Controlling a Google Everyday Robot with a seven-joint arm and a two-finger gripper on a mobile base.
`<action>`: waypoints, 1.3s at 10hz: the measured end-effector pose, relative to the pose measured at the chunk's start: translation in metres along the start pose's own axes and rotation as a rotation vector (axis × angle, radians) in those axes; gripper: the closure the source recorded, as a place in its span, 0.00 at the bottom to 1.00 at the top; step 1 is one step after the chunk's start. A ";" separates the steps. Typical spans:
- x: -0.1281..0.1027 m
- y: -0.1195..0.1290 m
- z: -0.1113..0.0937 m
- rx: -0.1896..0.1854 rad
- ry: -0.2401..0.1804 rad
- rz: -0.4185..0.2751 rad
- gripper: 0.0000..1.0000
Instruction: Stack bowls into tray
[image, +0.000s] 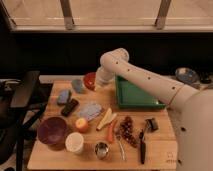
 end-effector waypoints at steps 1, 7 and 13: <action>-0.013 0.009 -0.014 0.013 -0.014 -0.018 1.00; -0.150 0.060 -0.018 -0.077 -0.188 -0.238 1.00; -0.162 0.067 -0.017 -0.102 -0.206 -0.260 1.00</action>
